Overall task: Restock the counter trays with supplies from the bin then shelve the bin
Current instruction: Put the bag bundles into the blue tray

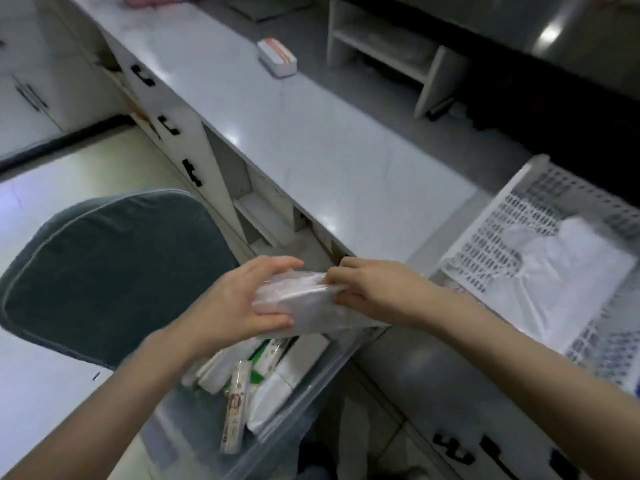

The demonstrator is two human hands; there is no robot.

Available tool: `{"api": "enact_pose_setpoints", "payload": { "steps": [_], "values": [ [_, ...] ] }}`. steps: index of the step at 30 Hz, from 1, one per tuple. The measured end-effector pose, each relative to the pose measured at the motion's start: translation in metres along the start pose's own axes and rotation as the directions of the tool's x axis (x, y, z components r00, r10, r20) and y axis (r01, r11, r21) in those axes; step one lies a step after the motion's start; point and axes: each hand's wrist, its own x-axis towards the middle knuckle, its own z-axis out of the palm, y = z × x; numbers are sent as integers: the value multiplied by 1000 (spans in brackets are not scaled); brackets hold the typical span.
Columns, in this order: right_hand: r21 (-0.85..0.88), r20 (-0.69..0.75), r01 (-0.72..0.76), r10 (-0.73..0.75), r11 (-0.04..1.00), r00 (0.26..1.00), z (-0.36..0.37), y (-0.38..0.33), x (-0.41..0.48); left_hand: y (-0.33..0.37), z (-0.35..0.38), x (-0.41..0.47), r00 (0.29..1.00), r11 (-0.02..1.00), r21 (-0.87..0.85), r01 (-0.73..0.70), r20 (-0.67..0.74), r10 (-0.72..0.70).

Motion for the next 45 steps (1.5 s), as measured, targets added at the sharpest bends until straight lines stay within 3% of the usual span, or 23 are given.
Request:
{"api": "enact_pose_setpoints", "payload": {
  "steps": [4,11,15,19,24,31,37,40,45],
  "values": [
    [-2,-84,-160,159,987,984,-49,25,-65,65,1,52,964,965,58,-256,94,250],
    [77,-223,-468,473,880,852,-86,77,-225,191,75,141,881,897,-66,-436,172,441],
    [151,-287,-596,612,789,737,-83,104,-313,262,138,177,892,898,-269,-349,196,406],
    [201,-301,-685,710,700,637,-74,132,-384,315,200,207,896,912,-296,-284,258,362],
    [160,-264,-758,767,632,584,-56,172,-446,357,263,231,842,954,-163,-250,451,297],
    [82,-255,-822,809,563,529,-34,223,-513,369,331,244,882,965,7,-264,407,238],
    [47,-226,-841,826,539,516,-24,241,-550,365,390,251,857,913,226,-339,475,200],
    [33,-207,-856,841,516,499,-22,242,-561,361,408,257,810,848,343,-404,565,157],
    [32,-199,-868,854,495,480,-24,241,-565,355,421,269,783,796,415,-440,612,113]
  ]
}}
